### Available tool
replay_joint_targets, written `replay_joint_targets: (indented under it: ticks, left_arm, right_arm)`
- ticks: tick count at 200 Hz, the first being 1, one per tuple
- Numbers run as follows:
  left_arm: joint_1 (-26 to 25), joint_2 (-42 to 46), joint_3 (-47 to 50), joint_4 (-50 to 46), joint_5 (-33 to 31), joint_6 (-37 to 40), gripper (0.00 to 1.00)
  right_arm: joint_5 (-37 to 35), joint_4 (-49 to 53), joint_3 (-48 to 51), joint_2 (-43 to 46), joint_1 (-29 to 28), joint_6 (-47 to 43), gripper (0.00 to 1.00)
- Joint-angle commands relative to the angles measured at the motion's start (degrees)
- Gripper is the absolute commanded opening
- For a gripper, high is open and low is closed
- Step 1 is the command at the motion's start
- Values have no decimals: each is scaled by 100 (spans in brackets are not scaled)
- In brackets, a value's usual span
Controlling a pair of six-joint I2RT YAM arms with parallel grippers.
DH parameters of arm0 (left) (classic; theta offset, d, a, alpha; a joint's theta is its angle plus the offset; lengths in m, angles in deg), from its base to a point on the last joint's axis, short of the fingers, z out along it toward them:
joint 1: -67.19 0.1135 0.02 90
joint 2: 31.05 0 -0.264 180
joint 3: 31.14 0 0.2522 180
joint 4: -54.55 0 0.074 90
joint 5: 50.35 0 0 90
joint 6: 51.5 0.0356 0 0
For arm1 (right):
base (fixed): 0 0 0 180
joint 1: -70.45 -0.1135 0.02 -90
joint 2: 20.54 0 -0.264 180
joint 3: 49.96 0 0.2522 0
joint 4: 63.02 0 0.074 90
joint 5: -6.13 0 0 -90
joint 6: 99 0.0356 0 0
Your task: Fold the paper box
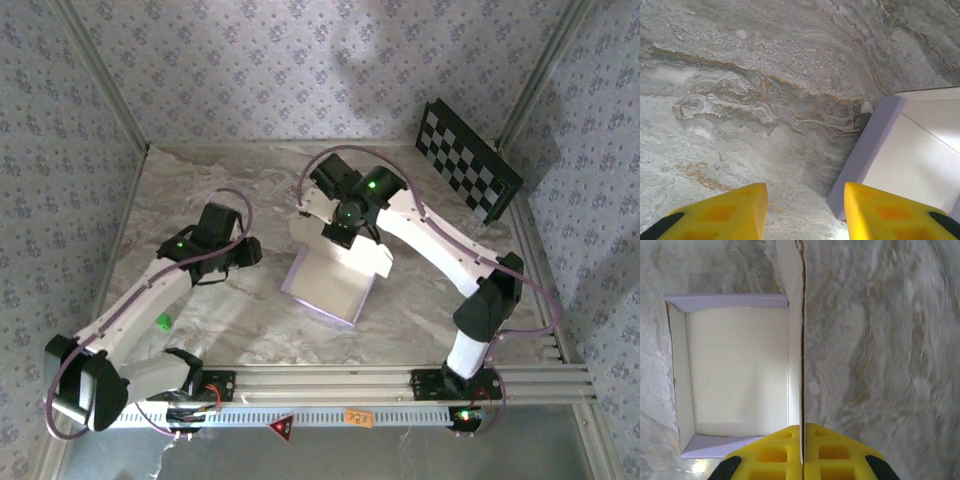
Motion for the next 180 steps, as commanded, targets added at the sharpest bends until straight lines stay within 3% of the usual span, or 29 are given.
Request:
replay_joint_targets:
  ticks: [1,43,94,120,162,180]
  left_arm:
    - [41,339,155,9,90,232,47]
    - [51,900,400,129,121,365,57]
    - [76,1106,513,257,127,640,59]
    - [74,1006,511,401,168,835,59]
    - [82,731,407,710,256,1163,59]
    - [77,662,371,840,378,1296,53]
  right_arm:
    - [648,-162,-52,-108,55,-1871,0]
    - [1137,-17,-356,-404,142,-3254,0]
    - [1540,448,-1192,-1109,308,-3454,0]
    - [1709,775,-1739,-1418,433,-3307,9]
    - [2286,919,-2331,-1438,713,-2885,37]
    - [2391,651,-2315,-1233,865,-2485,43]
